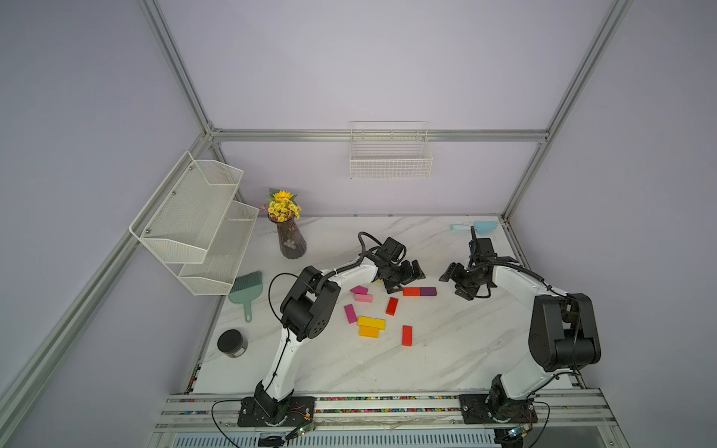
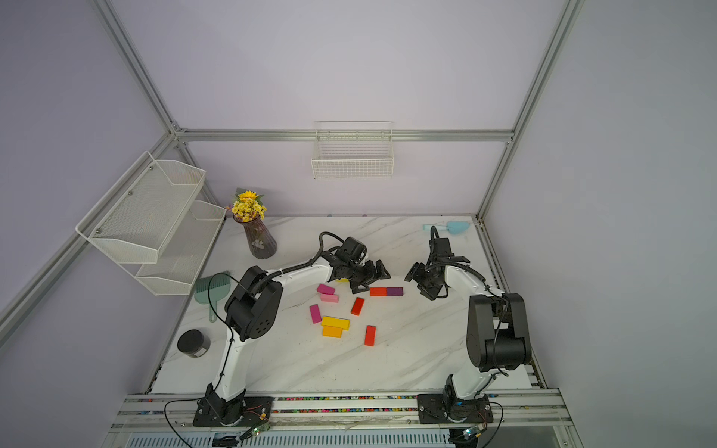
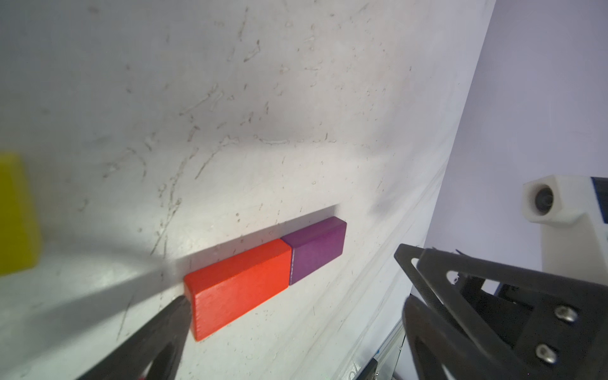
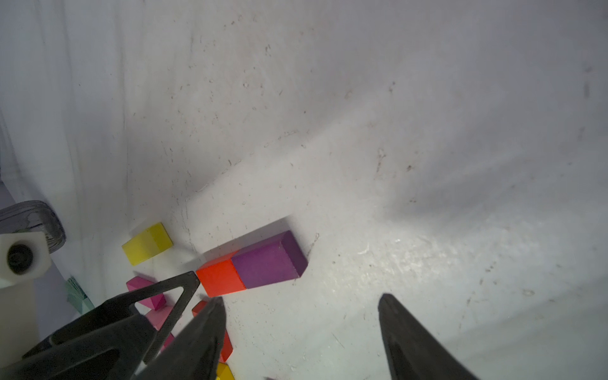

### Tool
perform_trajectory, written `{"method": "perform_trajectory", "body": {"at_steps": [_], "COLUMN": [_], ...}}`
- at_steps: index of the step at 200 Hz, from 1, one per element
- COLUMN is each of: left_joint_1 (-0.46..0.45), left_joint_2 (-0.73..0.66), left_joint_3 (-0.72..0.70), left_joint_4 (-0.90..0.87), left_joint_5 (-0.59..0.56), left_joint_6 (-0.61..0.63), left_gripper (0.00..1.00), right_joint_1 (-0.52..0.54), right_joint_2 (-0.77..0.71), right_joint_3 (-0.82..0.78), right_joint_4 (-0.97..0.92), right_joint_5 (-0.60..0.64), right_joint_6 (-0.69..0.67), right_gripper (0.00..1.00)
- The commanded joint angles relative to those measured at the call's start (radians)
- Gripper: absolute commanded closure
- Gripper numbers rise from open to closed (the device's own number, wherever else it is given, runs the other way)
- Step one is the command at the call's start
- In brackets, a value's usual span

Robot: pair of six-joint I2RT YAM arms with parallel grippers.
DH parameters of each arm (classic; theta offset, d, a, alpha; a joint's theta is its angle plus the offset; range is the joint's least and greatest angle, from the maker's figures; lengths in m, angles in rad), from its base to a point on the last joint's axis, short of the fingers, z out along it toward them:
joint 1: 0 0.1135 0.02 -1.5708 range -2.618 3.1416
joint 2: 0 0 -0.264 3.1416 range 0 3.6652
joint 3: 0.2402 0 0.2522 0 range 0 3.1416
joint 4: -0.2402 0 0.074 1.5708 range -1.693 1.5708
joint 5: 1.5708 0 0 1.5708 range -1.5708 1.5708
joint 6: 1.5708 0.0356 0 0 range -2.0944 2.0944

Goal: Assemble the letter c with building blocks
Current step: Assemble the building block at the center of the board, then pick up the building block from the center of the board.

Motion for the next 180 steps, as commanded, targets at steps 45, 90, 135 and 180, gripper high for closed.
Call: {"method": "perform_trajectory", "body": {"at_steps": [45, 90, 135, 180], "left_joint_1": [0.029, 0.078, 0.167, 0.324], "left_joint_2": [-0.309, -0.511, -0.702, -0.863], "left_joint_3": [-0.057, -0.292, -0.524, -0.689], "left_joint_4": [-0.186, -0.180, -0.172, -0.136], "left_joint_5": [-0.224, -0.286, -0.355, -0.289], "left_joint_6": [0.206, 0.197, 0.075, 0.027], "left_gripper": [0.00, 0.00, 0.00, 0.00], "right_joint_1": [0.079, 0.283, 0.437, 0.508], "right_joint_2": [0.054, 0.230, 0.377, 0.439], "right_joint_3": [0.149, 0.355, 0.556, 0.601], "right_joint_4": [-0.014, -0.077, -0.155, -0.120], "right_joint_5": [-0.020, 0.080, 0.178, 0.208], "right_joint_6": [-0.137, -0.251, -0.478, -0.606], "right_gripper": [0.24, 0.25, 0.25, 0.25]}}
